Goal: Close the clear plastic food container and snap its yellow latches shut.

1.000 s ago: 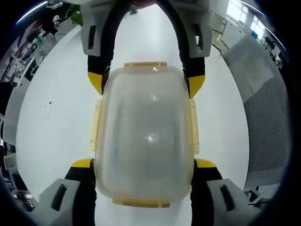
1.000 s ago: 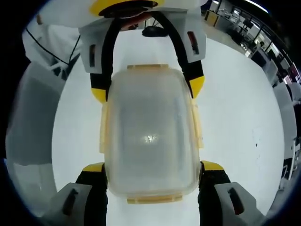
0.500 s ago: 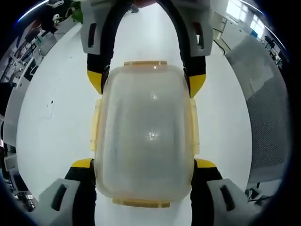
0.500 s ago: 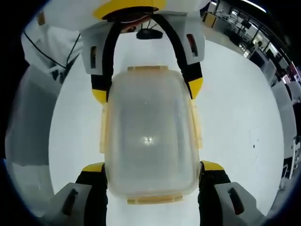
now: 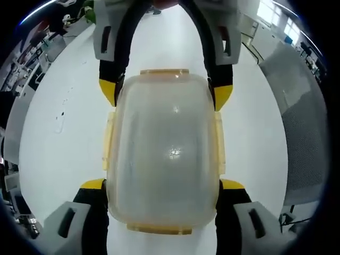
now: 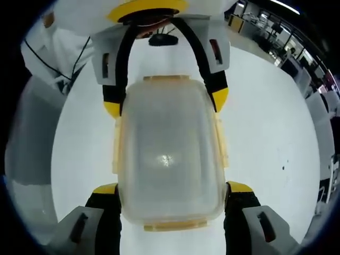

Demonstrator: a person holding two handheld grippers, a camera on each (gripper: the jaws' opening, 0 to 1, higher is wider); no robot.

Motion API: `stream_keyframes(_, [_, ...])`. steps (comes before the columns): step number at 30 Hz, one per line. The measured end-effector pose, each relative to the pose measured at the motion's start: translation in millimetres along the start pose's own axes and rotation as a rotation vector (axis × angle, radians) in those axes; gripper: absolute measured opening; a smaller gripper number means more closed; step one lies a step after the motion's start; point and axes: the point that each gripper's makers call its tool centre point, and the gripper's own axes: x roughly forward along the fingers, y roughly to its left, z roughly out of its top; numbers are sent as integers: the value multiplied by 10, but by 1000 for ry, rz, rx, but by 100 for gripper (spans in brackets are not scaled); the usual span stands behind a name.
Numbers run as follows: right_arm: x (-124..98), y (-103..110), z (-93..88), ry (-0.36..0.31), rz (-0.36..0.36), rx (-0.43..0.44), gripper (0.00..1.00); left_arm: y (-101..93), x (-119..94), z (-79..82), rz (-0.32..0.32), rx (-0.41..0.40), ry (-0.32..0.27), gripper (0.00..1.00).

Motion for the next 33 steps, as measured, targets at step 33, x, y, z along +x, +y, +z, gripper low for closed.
stream_keyframes(33, [7,-390,61,20,-17,-9,81,422,8,-17,10,-22,5,84])
